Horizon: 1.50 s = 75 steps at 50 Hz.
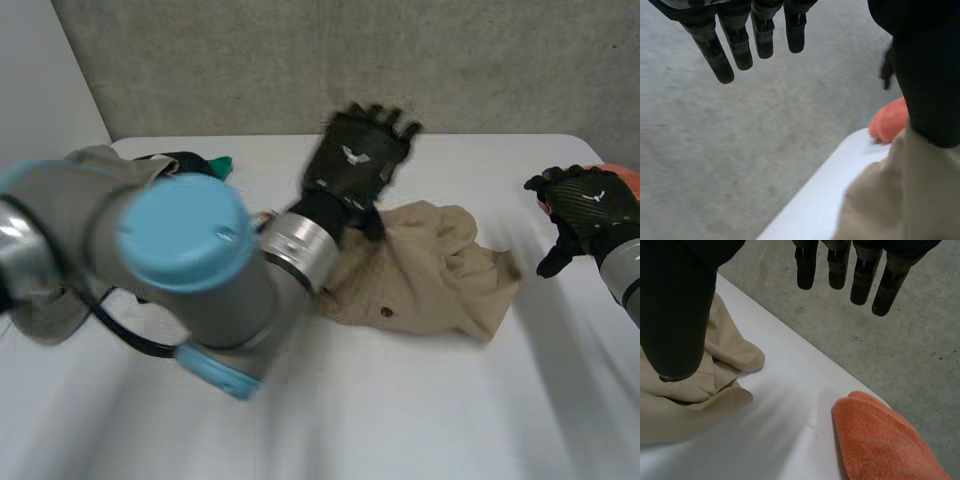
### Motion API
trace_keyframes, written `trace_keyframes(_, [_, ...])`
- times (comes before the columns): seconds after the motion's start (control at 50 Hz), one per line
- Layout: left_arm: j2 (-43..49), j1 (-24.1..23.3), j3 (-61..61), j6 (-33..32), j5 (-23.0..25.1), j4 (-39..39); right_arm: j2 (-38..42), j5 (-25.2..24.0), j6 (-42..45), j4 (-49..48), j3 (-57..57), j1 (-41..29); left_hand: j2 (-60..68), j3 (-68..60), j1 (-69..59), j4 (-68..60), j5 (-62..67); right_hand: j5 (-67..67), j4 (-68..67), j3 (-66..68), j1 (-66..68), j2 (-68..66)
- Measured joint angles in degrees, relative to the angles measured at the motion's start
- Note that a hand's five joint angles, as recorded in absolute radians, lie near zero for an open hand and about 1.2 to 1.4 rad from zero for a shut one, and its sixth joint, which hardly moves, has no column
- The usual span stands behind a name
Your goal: Fold the laundry.
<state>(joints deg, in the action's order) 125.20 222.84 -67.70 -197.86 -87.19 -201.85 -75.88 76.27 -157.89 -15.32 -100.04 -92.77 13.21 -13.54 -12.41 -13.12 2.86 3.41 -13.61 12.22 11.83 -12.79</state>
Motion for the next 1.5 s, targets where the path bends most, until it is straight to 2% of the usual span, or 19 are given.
trace_keyframes(0.04, [-6.31,3.57,-5.07,-0.19,-0.06,0.06,-0.03,-1.57,0.28,0.68,0.25,-0.16,0.0,0.0,0.0,0.0,0.0,0.0,0.0,0.0,0.0,0.0])
trace_keyframes(0.18, [-13.64,12.69,-15.24,0.02,-0.13,1.32,-1.42,-7.8,1.11,4.4,0.42,-1.77,0.0,0.0,-0.04,0.0,0.0,0.0,0.0,0.0,0.0,0.0])
trace_keyframes(0.32, [-14.29,15.91,-22.69,0.79,-0.09,2.75,-4.44,-10.5,1.58,8.24,0.82,-3.85,0.0,0.0,-0.11,0.0,0.01,0.0,0.0,0.0,0.0,0.0])
trace_keyframes(0.4, [-14.1,15.1,-23.89,2.42,-0.08,3.01,-4.88,-10.48,1.99,8.76,1.14,-4.26,0.02,0.0,-0.16,-0.04,0.07,0.0,0.0,0.0,0.0,0.0])
trace_keyframes(0.56, [-12.68,7.91,-24.19,12.43,0.04,4.2,-4.6,-7.95,3.33,8.82,1.27,-5.22,0.15,-0.13,-0.18,-0.15,0.22,0.0,0.0,0.0,0.0,0.0])
trace_keyframes(0.76, [-10.27,3.28,-22.73,14.19,0.11,4.89,-2.73,-5.26,3.63,8.48,0.77,-5.41,2.55,-2.11,-3.2,-2.52,3.0,0.0,0.0,0.0,0.0,0.0])
trace_keyframes(0.84, [-7.45,2.51,-20.81,13.91,0.09,5.59,-2.05,-5.08,3.66,8.4,0.74,-5.46,12.42,-11.91,-14.1,-12.25,12.64,0.0,0.0,0.0,0.0,0.0])
trace_keyframes(0.86, [-6.11,2.38,-19.88,13.83,-0.02,6.3,-1.63,-5.08,3.7,8.4,0.72,-5.51,25.29,-24.06,-27.74,-24.64,24.53,0.0,0.0,0.0,0.0,0.0])
trace_keyframes(0.9, [-4.28,2.33,-18.45,13.73,-0.31,7.51,-1.23,-5.08,3.78,8.39,0.73,-5.56,25.29,-24.06,-27.74,-24.64,24.53,0.0,0.0,0.0,0.0,0.0])
trace_keyframes(0.92, [-3.52,2.35,-17.88,13.69,-0.47,8.15,-0.65,-5.08,3.97,8.38,0.73,-5.63,38.41,-37.84,-40.69,-37.74,37.33,0.0,0.0,0.0,0.0,0.0])
trace_keyframes(0.94, [-3.52,2.35,-17.88,13.69,-0.47,8.15,-0.65,-5.08,3.97,8.38,0.73,-5.63,38.41,-37.84,-40.69,-37.74,37.33,0.0,0.0,0.0,0.0,0.0])
trace_keyframes(0.98, [-1.48,2.73,-16.13,13.55,-1.63,10.2,0.16,-5.08,4.45,8.38,0.76,-5.72,51.45,-49.21,-50.24,-51.23,49.79,0.0,0.0,0.0,0.0,0.0])
trace_keyframes(1.14, [-1.88,8.85,-12.87,12.31,-11.16,12.63,0.83,-5.08,5.53,8.48,1.0,-5.87,54.71,-51.76,-51.85,-55.48,51.86,0.0,0.0,0.0,0.0,0.0])
trace_keyframes(1.18, [-1.88,8.85,-12.87,12.31,-11.16,12.63,0.83,-5.08,5.53,8.48,1.0,-5.87,54.71,-51.76,-51.85,-55.48,51.86,0.0,0.0,0.0,0.0,0.0])
trace_keyframes(1.2, [-4.33,11.94,-11.46,11.4,-14.35,11.71,0.74,-5.08,5.57,8.52,1.25,-5.92,54.72,-53.18,-51.85,-55.51,51.86,0.0,0.0,0.0,0.0,0.0])
trace_keyframes(1.22, [-5.55,13.31,-10.75,10.72,-15.31,10.86,0.64,-5.09,5.56,8.53,1.39,-5.94,54.72,-54.3,-51.85,-55.54,51.86,0.0,0.0,0.0,0.0,0.0])
trace_keyframes(1.32, [-10.13,18.23,-6.82,5.31,-17.16,3.57,0.08,-5.07,5.21,8.53,2.19,-6.01,54.72,-54.43,-51.85,-55.55,51.86,0.0,0.0,0.0,0.0,0.0])
trace_keyframes(1.4, [-12.53,19.51,-2.57,-0.04,-16.84,-4.28,-0.38,-4.65,4.7,8.5,2.84,-6.01,54.95,-54.43,-51.85,-55.56,51.86,0.0,0.0,0.0,0.0,0.0])
trace_keyframes(1.5, [-12.55,17.76,3.84,-3.77,-14.05,-10.83,-0.81,-2.59,3.19,8.12,3.46,-5.67,55.13,-54.43,-51.85,-55.56,51.86,0.0,0.0,0.0,0.0,0.0])
